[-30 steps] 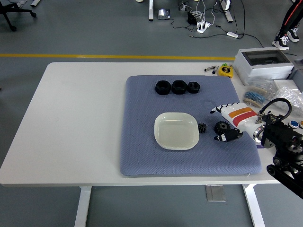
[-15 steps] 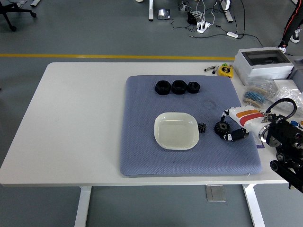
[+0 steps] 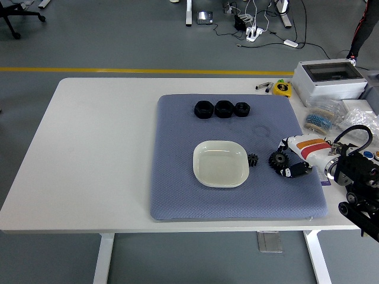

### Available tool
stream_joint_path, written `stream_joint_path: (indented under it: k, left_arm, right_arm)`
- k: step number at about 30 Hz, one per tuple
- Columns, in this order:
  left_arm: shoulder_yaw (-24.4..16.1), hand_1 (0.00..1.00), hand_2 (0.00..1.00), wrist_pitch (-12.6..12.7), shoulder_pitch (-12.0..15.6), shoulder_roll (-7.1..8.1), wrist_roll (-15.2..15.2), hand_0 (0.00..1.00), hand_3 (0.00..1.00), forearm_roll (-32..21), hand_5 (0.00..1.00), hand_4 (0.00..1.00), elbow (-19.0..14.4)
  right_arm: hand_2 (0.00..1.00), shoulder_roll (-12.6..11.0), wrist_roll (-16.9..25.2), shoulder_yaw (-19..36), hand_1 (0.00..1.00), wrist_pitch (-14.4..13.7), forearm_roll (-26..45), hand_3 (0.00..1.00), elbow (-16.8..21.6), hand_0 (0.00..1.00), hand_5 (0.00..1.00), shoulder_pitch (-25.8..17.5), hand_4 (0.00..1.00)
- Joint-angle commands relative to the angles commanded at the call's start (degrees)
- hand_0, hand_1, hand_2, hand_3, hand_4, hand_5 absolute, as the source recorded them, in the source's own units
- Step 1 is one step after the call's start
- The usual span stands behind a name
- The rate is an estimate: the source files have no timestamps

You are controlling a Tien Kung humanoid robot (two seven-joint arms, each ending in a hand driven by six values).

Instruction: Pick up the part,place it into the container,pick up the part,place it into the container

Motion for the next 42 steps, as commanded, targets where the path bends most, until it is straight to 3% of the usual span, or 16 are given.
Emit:
stream_joint_path:
  k: [2,3,8,9,14,15,20,21,22,29,32,33,38,39,42]
  left_arm:
    - [-0.1,0.698,0.759,0.0,0.0,0.01,0.0,0.691,0.628,0.2,0.636,0.654,0.0]
    - [-0.2,0.698,0.759,0.0,0.0,0.01,0.1,0.692,0.628,0.2,0.635,0.653,0.0]
    - [-0.5,0.698,0.759,-0.1,0.1,0.01,0.1,0.692,0.628,0.8,0.635,0.653,0.0]
    - [-0.5,0.696,0.758,-0.1,0.2,0.0,0.2,0.691,0.627,0.9,0.636,0.652,0.0]
    - [-0.8,0.696,0.758,-0.1,0.3,0.01,0.2,0.691,0.627,1.6,0.636,0.652,0.1]
    - [-0.8,0.696,0.758,-0.1,0.3,0.02,0.2,0.692,0.626,1.7,0.637,0.652,0.1]
    - [-0.8,0.696,0.758,-0.1,0.3,0.07,0.2,0.692,0.626,1.7,0.637,0.652,0.1]
    - [-0.8,0.695,0.757,-0.1,0.3,0.08,0.2,0.691,0.627,1.8,0.636,0.649,0.1]
    - [-0.8,0.695,0.757,-0.1,0.2,0.08,0.2,0.691,0.627,1.8,0.636,0.649,0.1]
    - [-0.5,0.695,0.756,0.0,0.2,0.09,0.0,0.691,0.625,1.3,0.635,0.647,0.2]
    - [-0.4,0.695,0.756,-0.1,0.2,0.16,0.0,0.691,0.625,1.3,0.635,0.647,0.1]
    - [-0.3,0.694,0.756,-0.1,0.1,0.18,0.0,0.691,0.625,1.3,0.636,0.647,0.1]
    - [-0.1,0.694,0.756,0.0,0.1,0.28,-0.1,0.691,0.625,1.1,0.636,0.647,0.1]
    - [-0.1,0.694,0.754,0.0,0.0,0.32,-0.2,0.69,0.624,1.0,0.635,0.647,0.1]
    - [0.0,0.694,0.754,0.1,0.0,0.36,-0.2,0.69,0.624,0.9,0.635,0.647,0.1]
  right_arm:
    - [0.497,0.0,0.2,0.0,0.413,-0.3,0.3,0.504,0.0,0.207,0.348,-0.1,0.737]
    - [0.41,0.0,0.3,0.0,0.252,-0.5,0.4,0.48,0.0,0.06,0.39,-0.2,0.706]
    - [0.41,-0.3,0.7,0.5,0.252,-1.5,0.5,0.48,1.1,0.06,0.39,-0.7,0.706]
    - [0.298,-0.4,0.7,0.8,0.113,-1.8,0.2,0.454,1.7,0.002,0.354,-0.9,0.749]
    - [0.298,-1.4,0.6,2.7,0.113,-3.2,-1.1,0.454,5.3,0.002,0.354,-1.6,0.749]
    - [0.204,-1.5,0.6,3.0,0.056,-3.5,-1.3,0.447,6.0,0.002,0.292,-1.6,0.823]
    - [0.204,-2.2,0.1,5.1,0.056,-5.5,-2.7,0.447,11.2,0.002,0.292,-2.2,0.823]
    - [0.137,-2.3,0.0,5.3,0.021,-5.9,-3.1,0.442,12.7,0.002,0.271,-2.2,0.855]
    - [0.137,-2.3,-0.1,5.3,0.021,-6.2,-3.3,0.442,13.8,0.002,0.271,-2.2,0.855]
    - [0.086,-1.0,-0.1,3.1,0.002,-7.6,-4.0,0.491,19.8,0.002,0.234,-1.0,0.855]
    - [0.086,0.4,-0.4,1.3,0.002,-7.3,-4.5,0.491,20.0,0.002,0.234,0.2,0.855]
    - [0.079,0.9,-0.7,0.7,0.002,-7.1,-4.8,0.53,19.9,0.002,0.396,0.6,0.808]
    - [0.079,3.0,-2.1,-2.1,0.002,-4.3,-6.4,0.53,18.1,0.002,0.396,2.7,0.808]
    - [0.091,3.4,-2.4,-2.5,0.002,-3.6,-6.7,0.601,17.6,0.002,0.462,3.1,0.995]
    - [0.091,4.2,-2.8,-3.2,0.002,-2.1,-7.1,0.601,16.7,0.002,0.462,3.5,0.995]
